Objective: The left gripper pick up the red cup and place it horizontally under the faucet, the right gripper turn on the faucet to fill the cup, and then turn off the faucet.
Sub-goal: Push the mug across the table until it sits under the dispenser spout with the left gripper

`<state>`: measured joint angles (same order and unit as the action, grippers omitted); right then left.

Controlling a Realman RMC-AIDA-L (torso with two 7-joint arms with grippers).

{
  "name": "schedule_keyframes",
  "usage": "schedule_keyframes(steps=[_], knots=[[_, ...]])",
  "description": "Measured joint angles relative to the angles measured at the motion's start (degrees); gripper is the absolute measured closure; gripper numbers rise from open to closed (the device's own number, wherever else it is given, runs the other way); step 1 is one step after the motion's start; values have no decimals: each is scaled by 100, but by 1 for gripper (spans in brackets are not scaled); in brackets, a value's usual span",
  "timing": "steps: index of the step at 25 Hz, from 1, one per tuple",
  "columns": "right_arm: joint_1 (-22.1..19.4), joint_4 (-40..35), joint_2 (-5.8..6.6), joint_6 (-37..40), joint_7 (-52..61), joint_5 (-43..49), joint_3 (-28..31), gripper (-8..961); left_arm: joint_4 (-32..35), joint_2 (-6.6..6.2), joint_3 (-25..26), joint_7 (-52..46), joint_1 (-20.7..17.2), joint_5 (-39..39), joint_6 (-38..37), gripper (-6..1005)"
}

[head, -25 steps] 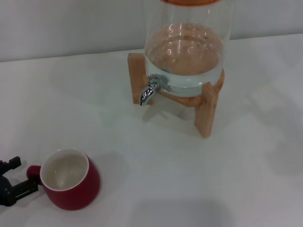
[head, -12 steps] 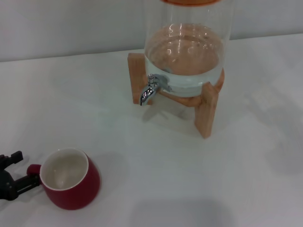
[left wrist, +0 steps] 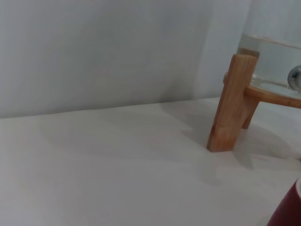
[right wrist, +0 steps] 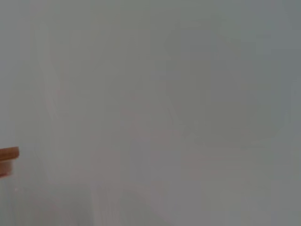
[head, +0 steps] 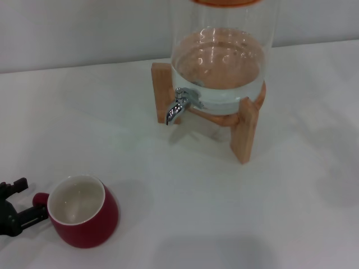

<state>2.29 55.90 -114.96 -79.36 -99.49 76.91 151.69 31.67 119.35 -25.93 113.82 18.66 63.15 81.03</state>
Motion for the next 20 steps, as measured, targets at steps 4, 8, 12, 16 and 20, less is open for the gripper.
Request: schedule_keyframes(steps=[4,8,12,16,20], knots=[[0,0,0,0,0,0,0,233,-2,0,0,0,-2,5,0,206],[0,-3,0,0,0,0,0,233,-3,0,0,0,2,11,3,208],[0,-10,0,0,0,0,0,233,-3,0,0,-5,4,15,8,209],[0,-10,0,0,0,0,0,233,-3,0,0,-101,6,18,8,211],[0,-21,0,-1,-8,-8,0,233,-1,0,0,-117,7,19,7,212]])
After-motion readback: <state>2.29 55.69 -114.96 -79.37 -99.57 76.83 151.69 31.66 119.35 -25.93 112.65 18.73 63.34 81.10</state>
